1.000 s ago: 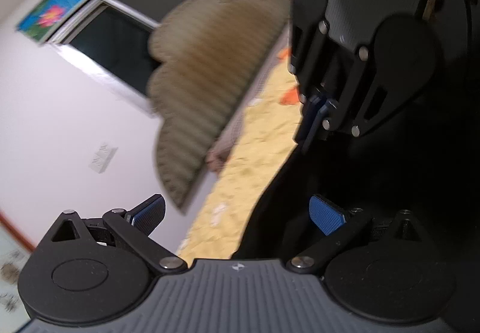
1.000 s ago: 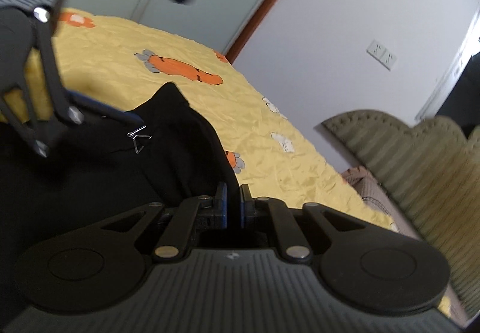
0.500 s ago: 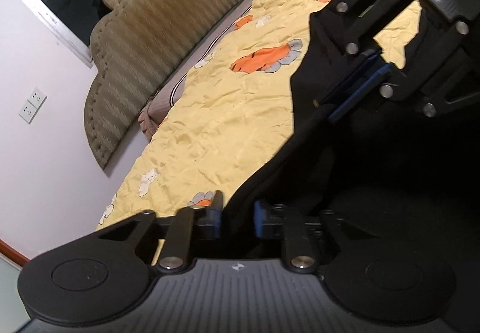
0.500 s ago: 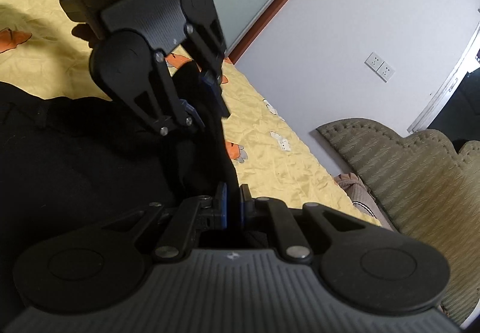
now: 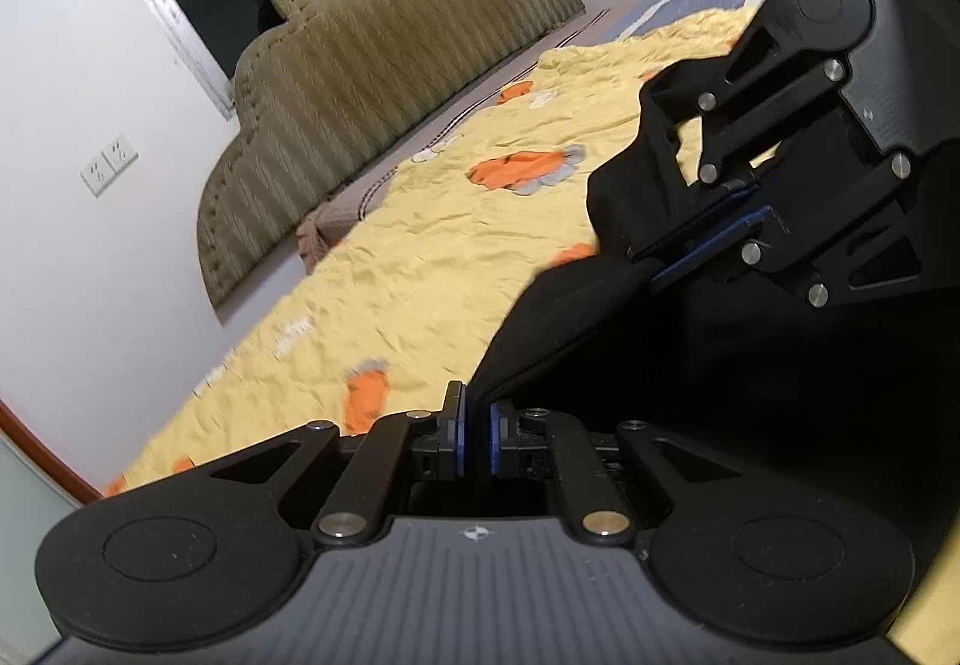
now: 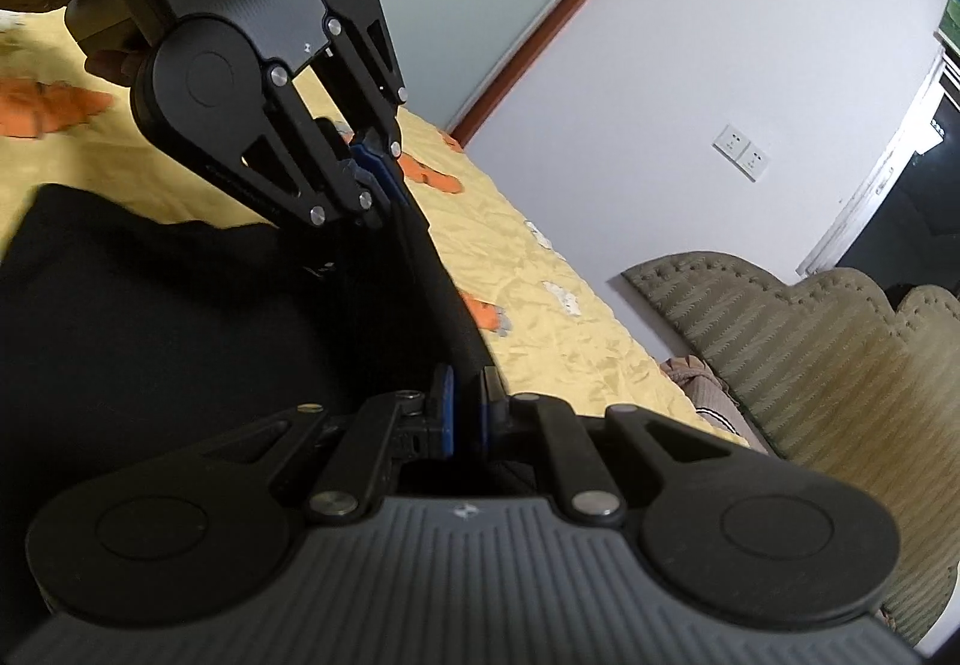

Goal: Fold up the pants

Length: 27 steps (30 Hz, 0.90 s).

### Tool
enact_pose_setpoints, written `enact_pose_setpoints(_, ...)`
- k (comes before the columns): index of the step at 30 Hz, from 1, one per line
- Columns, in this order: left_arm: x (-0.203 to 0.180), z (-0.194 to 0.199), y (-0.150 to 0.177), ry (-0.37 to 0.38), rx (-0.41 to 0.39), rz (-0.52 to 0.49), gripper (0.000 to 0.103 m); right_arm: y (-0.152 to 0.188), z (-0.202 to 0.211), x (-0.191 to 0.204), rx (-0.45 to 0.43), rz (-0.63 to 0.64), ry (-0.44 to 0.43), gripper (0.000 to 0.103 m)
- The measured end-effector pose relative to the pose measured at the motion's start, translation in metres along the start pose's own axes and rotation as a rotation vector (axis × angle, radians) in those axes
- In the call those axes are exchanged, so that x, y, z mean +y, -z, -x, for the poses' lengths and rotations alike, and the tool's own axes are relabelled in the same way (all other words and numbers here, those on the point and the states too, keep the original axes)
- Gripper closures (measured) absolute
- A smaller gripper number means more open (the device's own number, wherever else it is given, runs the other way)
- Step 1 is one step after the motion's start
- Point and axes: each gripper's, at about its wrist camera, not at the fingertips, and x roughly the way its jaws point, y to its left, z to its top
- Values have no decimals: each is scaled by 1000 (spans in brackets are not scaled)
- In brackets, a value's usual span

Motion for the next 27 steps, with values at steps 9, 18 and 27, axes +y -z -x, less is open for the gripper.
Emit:
enact_pose_setpoints(9,-40,51,29,78,42,62,96,-2,55,40,9,3,-57,94)
enact_pose_setpoints(18,-60,72,54,91,98,87,96,0,90,88,42,9,-143,94)
enact_pose_setpoints(27,-71,74,59,103,139,28,91,7,93,105,87,-50,-203,94)
